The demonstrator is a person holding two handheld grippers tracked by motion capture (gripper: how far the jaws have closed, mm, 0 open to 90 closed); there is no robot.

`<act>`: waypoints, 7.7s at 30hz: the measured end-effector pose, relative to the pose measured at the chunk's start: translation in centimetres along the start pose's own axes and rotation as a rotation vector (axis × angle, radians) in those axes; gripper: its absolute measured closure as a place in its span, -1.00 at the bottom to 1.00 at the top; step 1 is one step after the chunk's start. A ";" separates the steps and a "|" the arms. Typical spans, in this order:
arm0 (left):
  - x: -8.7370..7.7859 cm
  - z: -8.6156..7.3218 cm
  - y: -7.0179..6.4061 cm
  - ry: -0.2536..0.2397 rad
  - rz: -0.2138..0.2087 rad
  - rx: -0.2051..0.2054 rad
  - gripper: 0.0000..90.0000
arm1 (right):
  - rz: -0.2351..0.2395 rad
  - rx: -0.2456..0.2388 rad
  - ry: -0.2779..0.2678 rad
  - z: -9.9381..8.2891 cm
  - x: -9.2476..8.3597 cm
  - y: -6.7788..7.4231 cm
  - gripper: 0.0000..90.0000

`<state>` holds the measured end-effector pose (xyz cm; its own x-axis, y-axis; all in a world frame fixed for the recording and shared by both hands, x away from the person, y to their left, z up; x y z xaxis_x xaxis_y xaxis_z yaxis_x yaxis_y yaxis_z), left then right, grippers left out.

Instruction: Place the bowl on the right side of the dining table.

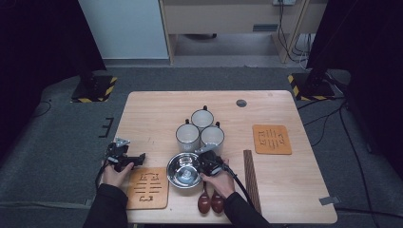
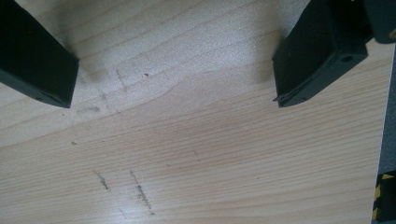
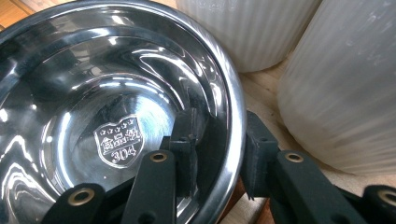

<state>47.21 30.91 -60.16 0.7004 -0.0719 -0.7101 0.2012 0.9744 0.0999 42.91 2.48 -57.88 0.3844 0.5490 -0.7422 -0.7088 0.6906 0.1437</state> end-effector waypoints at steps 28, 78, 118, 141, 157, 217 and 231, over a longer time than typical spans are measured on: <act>0.0 0.0 0.0 0.000 0.000 0.000 -1.00 | 0.065 -0.045 -0.135 3.1 -2.9 2.4 0.85; 0.0 0.0 0.0 0.000 0.000 0.000 -1.00 | 0.043 -0.034 -0.368 7.6 -12.8 0.3 0.86; 0.0 0.0 0.0 0.000 0.000 0.000 -1.00 | -0.103 0.127 -0.513 4.8 -19.9 -11.2 0.85; 0.0 0.0 0.0 0.000 0.000 0.000 -1.00 | -0.195 0.264 -0.509 2.3 -19.8 -18.2 0.85; 0.0 0.0 0.0 0.000 0.000 0.000 -1.00 | -0.251 0.335 -0.500 0.5 -19.7 -21.9 0.85; 0.0 0.0 0.0 0.000 -0.002 0.002 -1.00 | -0.333 0.502 -0.358 -4.6 -14.7 -29.1 0.85; 0.0 0.0 0.0 0.000 -0.003 0.002 -1.00 | -0.368 0.521 -0.312 -6.1 -14.6 -30.1 0.81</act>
<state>47.25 30.92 -60.16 0.7001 -0.0745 -0.7101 0.2046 0.9738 0.0996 55.00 -29.19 -55.36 0.7514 0.2917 -0.5918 -0.1548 0.9499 0.2716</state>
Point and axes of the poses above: each handheld gripper's, and its own axes: x roughly forward along the jaws, z roughly out of its top, y roughly to its left, the point moved 9 cm from there along x, roughly forward along the jaws, and after that the axes turned 8 degrees about z, right-handed, at the moved point
